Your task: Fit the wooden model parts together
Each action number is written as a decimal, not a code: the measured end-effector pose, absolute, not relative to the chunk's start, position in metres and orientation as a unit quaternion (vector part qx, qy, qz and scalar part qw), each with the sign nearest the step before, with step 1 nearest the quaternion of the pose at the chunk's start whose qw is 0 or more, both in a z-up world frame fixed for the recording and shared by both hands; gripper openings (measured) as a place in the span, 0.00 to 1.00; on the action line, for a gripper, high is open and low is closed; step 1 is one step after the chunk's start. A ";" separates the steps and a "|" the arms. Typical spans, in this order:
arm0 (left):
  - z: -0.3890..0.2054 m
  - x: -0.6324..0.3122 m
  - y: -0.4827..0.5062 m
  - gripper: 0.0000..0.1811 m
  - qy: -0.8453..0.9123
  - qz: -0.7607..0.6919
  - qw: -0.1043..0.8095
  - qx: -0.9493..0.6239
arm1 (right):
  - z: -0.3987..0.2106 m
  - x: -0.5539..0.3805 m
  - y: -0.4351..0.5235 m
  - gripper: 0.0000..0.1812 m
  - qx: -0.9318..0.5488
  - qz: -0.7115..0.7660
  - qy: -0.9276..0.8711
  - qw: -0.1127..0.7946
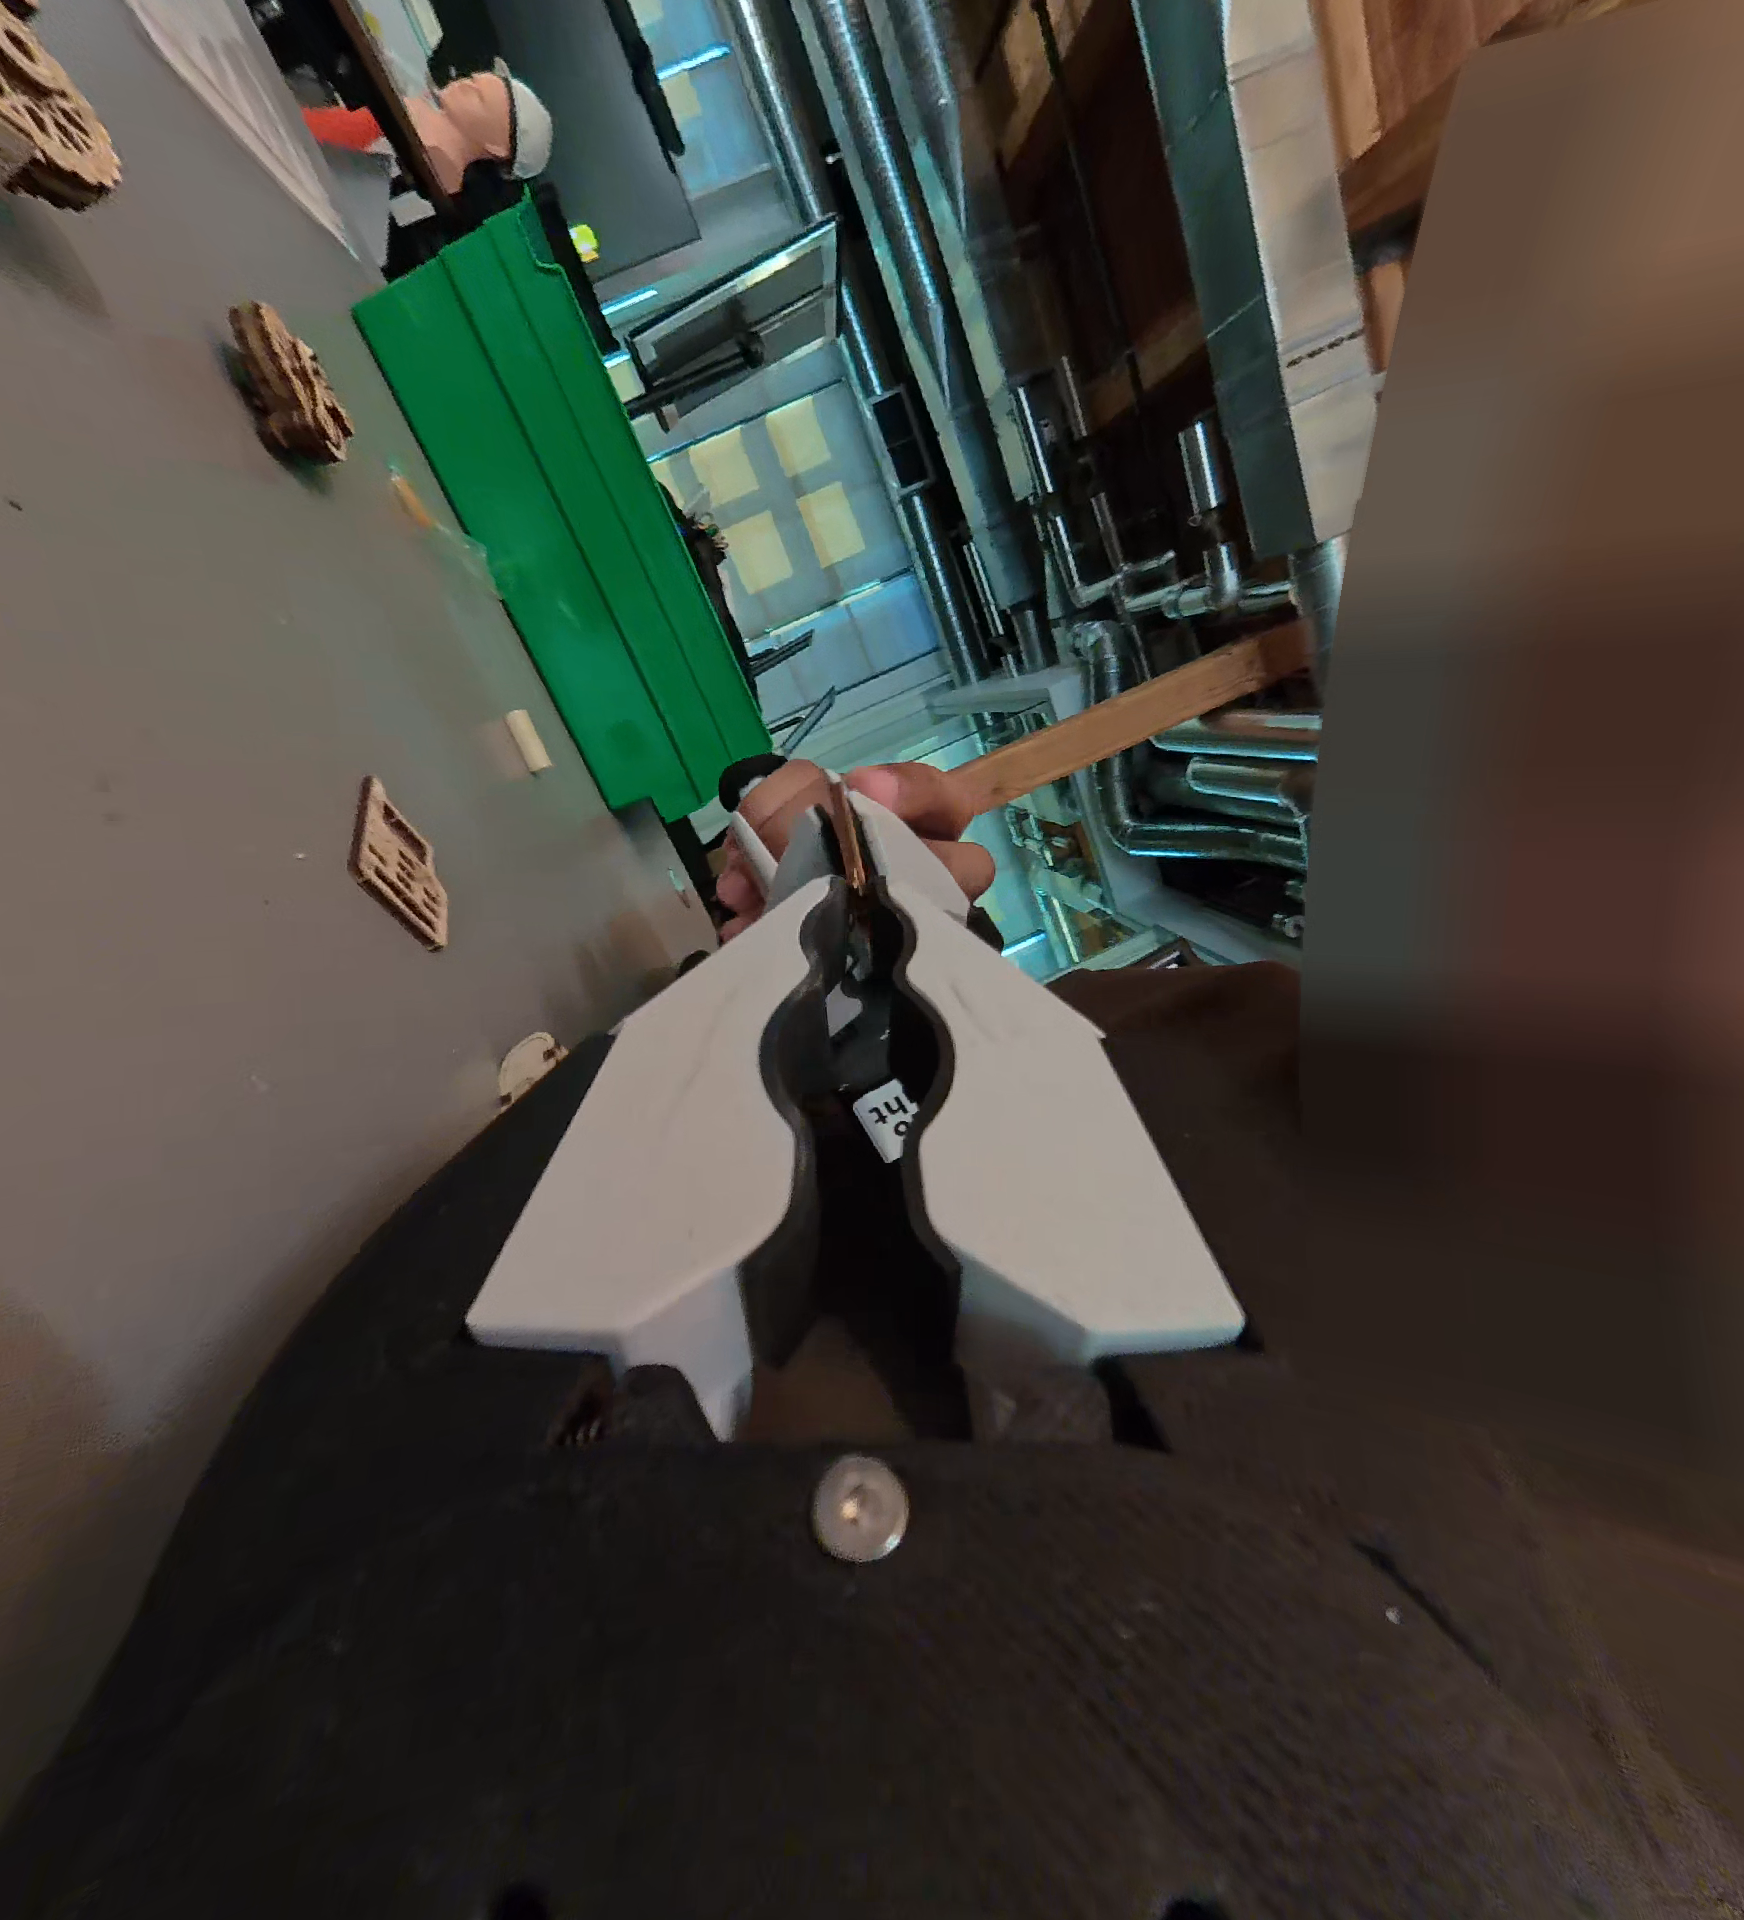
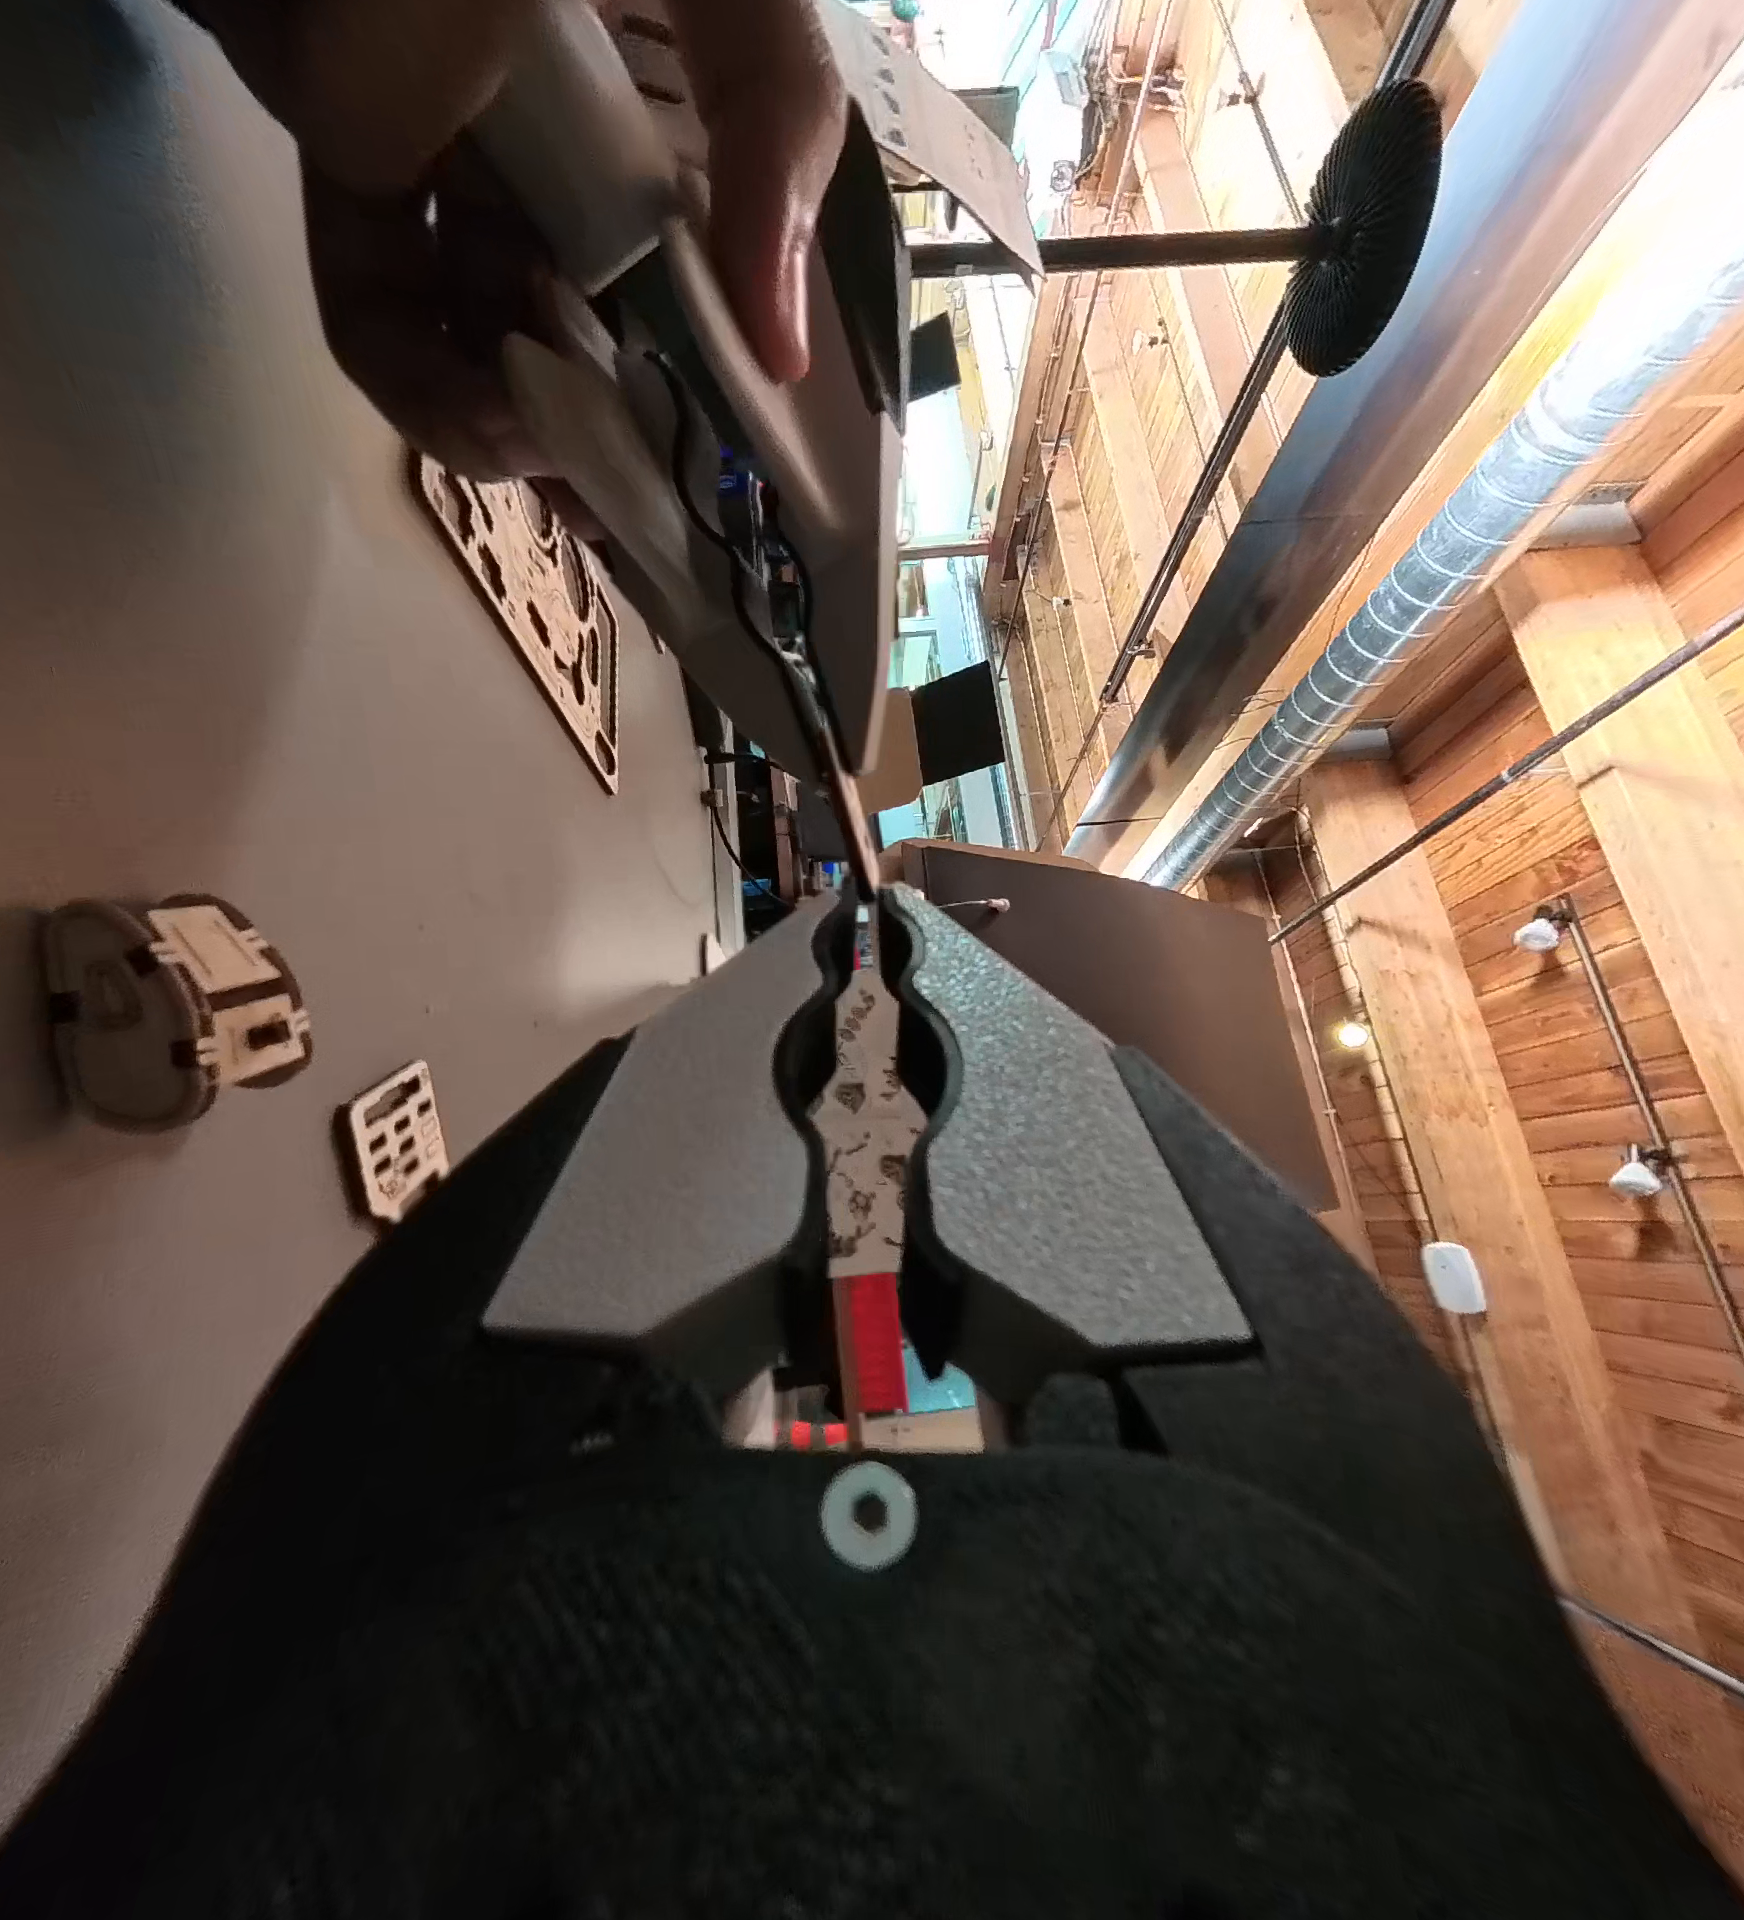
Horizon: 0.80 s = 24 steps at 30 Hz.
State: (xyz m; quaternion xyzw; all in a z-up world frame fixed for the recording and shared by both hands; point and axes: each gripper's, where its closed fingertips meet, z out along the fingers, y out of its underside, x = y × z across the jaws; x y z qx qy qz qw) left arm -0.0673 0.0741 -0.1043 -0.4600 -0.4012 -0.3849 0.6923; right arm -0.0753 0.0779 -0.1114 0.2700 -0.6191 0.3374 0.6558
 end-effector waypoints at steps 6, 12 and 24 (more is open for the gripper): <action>-0.107 -0.082 0.058 0.00 -0.422 -0.313 0.707 -0.473 | -0.117 -0.093 0.088 0.01 0.179 0.395 -0.679 0.593; -0.116 -0.085 0.056 0.00 -0.426 -0.266 0.694 -0.516 | -0.136 -0.124 0.104 0.09 -0.079 0.512 -0.777 0.358; -0.129 -0.076 0.070 0.00 -0.394 -0.205 0.658 -0.608 | -0.127 -0.106 0.094 0.22 -0.275 0.635 -0.720 -0.044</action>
